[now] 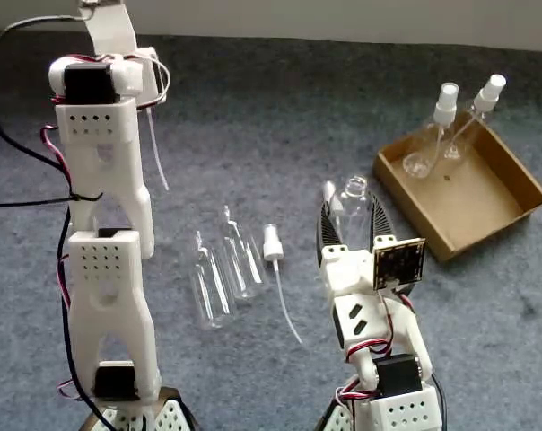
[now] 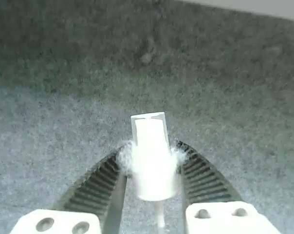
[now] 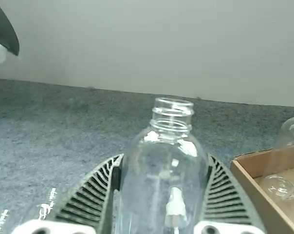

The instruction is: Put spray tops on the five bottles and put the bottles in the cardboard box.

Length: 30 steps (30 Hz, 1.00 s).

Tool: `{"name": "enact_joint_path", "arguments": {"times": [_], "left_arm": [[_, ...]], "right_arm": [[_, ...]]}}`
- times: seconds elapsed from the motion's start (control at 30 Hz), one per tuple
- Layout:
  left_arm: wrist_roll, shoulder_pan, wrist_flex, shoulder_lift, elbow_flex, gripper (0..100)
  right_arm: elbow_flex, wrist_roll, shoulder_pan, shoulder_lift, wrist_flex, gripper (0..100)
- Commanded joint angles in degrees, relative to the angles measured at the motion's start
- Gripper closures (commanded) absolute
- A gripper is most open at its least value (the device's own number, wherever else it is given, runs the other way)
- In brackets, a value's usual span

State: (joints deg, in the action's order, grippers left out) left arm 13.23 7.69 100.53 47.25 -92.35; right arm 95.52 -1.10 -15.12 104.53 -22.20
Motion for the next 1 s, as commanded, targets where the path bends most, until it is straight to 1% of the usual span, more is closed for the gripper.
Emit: {"name": "enact_joint_path", "arguments": {"times": [0.0,0.2,0.3,0.43,0.73,0.97], "left_arm": [[-0.44,-0.22,0.44,-8.66,-2.51,100],[-0.44,0.13,0.53,-14.37,-1.98,100],[-2.20,0.13,0.62,-18.15,1.89,100],[-3.78,-0.13,0.62,-25.63,13.14,100],[-4.22,-0.04,0.35,-45.05,45.32,100],[-17.41,0.13,0.35,-53.23,64.75,100]], "right_arm": [[6.46,-0.18,-0.48,0.66,-0.13,85.7],[6.46,-0.18,-0.48,0.66,-0.13,85.7],[6.46,-0.18,-0.48,0.66,-0.13,85.7],[6.46,-0.18,-0.48,0.66,-0.13,85.7],[6.46,-0.18,-0.48,0.66,-0.13,85.7],[6.46,-0.18,-0.48,0.66,-0.13,85.7]]}}
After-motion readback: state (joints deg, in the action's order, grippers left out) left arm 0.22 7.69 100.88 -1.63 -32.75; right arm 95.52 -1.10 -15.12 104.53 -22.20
